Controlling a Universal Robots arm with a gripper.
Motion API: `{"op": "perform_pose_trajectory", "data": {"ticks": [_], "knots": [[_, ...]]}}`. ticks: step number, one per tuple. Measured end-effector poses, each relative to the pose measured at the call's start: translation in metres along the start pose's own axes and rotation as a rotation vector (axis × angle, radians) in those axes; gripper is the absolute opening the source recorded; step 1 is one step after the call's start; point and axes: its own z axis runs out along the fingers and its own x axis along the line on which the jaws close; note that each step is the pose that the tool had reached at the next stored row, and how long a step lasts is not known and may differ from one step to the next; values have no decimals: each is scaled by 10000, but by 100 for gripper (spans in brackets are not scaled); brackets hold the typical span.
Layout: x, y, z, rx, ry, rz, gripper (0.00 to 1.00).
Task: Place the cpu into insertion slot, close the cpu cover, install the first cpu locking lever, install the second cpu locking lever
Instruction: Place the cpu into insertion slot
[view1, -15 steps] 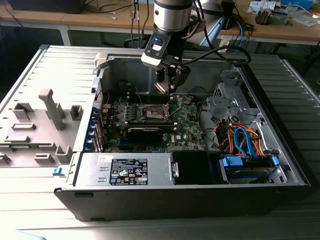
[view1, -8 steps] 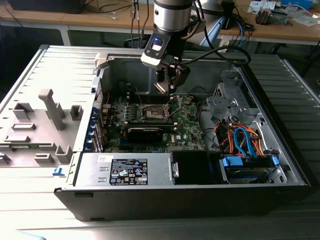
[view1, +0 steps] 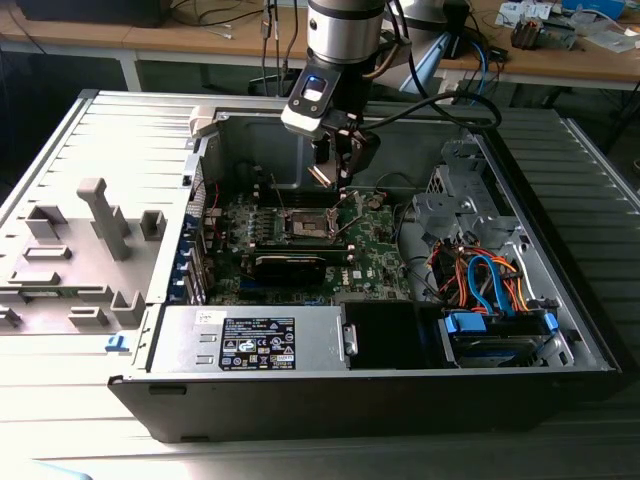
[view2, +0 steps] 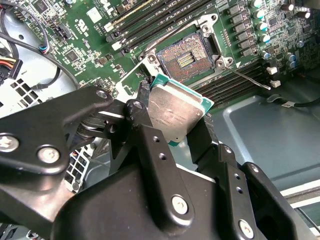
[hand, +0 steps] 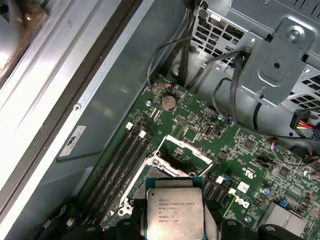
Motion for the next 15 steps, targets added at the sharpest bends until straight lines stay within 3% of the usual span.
{"op": "perform_pose_trajectory", "data": {"ticks": [15], "knots": [[0, 0, 1, -4, -13, 278, 55]]}}
